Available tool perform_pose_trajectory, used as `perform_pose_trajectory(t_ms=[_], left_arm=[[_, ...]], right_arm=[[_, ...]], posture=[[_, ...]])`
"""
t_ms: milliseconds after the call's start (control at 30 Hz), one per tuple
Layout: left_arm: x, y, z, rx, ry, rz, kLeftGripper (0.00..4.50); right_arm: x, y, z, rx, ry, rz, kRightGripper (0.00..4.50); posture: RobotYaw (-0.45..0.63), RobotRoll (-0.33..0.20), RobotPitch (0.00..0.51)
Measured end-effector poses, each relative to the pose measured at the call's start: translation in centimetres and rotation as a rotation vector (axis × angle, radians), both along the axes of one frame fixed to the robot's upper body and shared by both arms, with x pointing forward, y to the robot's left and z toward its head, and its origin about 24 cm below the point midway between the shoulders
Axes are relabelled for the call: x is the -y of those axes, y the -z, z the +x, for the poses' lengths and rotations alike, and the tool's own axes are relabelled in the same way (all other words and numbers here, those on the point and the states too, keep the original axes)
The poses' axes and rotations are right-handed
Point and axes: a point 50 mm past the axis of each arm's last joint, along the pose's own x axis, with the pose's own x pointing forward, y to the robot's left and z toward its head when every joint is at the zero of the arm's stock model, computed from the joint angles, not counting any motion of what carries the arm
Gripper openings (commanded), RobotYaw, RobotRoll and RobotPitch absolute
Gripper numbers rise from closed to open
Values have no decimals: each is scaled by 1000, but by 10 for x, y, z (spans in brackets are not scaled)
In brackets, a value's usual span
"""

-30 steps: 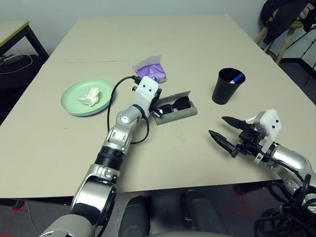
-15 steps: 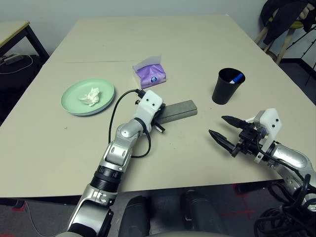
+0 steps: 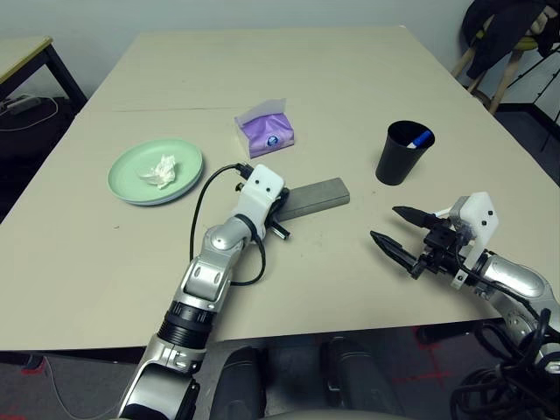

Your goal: Organize and tidy the items on the table.

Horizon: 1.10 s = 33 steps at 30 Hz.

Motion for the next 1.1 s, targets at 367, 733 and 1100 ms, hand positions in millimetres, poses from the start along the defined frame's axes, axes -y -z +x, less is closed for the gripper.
perform_pose_trajectory(t_ms=[367,733,1100], left_arm=[[-12,-6,1,-74,-33,-83,2140],[-30,-40,-6,-12,21,-268,4451],[-59,-55,-29,75,98,-297,4451]], right_arm=[[-4,2,1,44,-1,7,4500],[-14,9,3,97,-14,62,4500],[-15,14,10,121,-20,88,4500]], posture=[[-103,0,126],[-82,0,117],[-49,0,104]])
